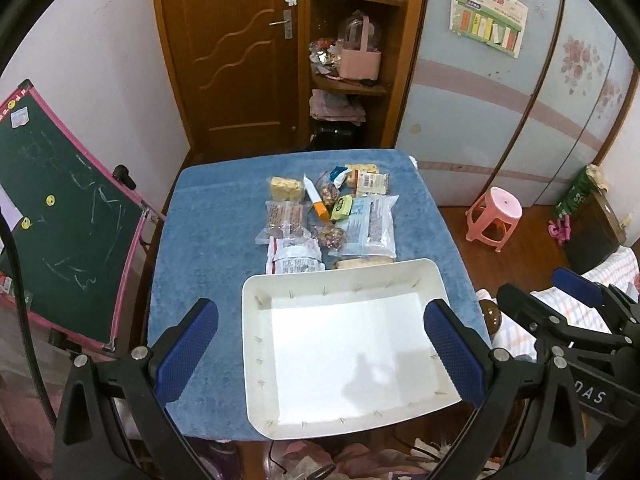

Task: Organize snacks
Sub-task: 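Move both tools forward toward the snack pile beyond the white tray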

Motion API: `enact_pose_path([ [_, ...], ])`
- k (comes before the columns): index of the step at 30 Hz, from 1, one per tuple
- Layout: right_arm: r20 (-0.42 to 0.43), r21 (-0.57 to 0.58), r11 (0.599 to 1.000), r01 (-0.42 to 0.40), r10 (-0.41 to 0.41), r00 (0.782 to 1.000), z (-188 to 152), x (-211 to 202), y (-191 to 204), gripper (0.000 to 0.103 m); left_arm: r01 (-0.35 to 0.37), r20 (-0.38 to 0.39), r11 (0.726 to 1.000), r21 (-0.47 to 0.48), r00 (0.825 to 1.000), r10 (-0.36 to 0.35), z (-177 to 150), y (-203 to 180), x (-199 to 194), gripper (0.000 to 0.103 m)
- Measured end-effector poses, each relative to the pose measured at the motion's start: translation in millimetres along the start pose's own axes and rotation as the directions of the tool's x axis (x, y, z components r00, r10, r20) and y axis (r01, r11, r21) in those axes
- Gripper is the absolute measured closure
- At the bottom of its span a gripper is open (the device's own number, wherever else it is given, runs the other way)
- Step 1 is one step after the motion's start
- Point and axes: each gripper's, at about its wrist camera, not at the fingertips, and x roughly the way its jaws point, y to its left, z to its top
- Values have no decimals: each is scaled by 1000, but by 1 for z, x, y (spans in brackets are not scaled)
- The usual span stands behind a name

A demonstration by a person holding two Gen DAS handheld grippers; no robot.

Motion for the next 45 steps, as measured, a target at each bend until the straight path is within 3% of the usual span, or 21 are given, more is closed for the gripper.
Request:
enact_pose_path([
  [7, 7, -34, 999, -21, 21, 1000, -2, -3, -4, 13, -30, -36, 998, -48, 999, 28, -2, 2, 6, 1],
  [21, 8, -87, 995, -56, 57, 998, -6, -6, -18, 13, -137, 60, 988, -71, 988, 141, -11, -16, -15, 1],
  [35, -10, -87, 992, -91, 91, 996, -9, 7, -31, 13, -207, 52, 974, -96, 976, 213, -10, -16, -5, 1],
  [45, -31, -61, 996, -60, 58, 998, 9, 27, -31, 14, -149, -20, 982, -112, 989, 148, 12, 7, 38, 1],
])
